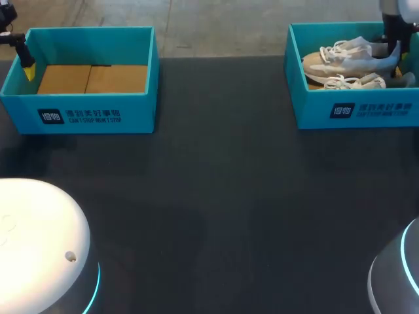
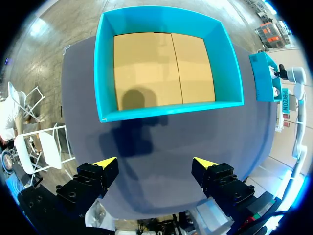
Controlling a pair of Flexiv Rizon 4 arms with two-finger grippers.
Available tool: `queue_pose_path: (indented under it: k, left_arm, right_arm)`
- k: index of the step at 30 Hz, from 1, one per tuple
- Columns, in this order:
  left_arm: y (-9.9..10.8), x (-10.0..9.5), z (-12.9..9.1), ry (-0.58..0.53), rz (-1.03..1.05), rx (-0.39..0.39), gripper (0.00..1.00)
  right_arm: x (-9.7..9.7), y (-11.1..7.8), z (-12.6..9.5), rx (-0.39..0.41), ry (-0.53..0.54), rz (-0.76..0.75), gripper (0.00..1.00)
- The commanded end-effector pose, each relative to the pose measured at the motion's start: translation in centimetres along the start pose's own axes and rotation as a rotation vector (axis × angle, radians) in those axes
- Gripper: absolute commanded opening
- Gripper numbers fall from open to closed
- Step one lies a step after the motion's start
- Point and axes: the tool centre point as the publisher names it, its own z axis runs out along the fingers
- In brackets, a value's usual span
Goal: Take the shoe out of the shoebox, open the shoe tongue, remove and reinsert the insole, then place the shoe into the shoebox
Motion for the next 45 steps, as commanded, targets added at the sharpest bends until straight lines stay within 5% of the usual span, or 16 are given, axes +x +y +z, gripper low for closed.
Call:
queue_pose_path:
  k: [1, 17, 31, 45]
  left_arm:
    - [0.2, 0.0, 0.0, -0.002, 0.0, 0.002, 1.0]
    - [0.2, 0.0, 0.0, -0.002, 0.0, 0.002, 1.0]
    - [0.2, 0.0, 0.0, -0.002, 0.0, 0.002, 1.0]
    - [0.2, 0.0, 0.0, -0.002, 0.0, 0.002, 1.0]
  right_arm:
    - [0.0, 0.8, 0.6, 0.016, 0.008, -0.006, 0.0]
    - [0.7, 0.5, 2.1, 0.045, 0.047, -0.023, 0.0]
    - [-0.2, 0.7, -0.9, 0.001, 0.042, -0.006, 0.0]
    - [0.0, 0.0, 0.2, 0.042, 0.044, 0.003, 0.0]
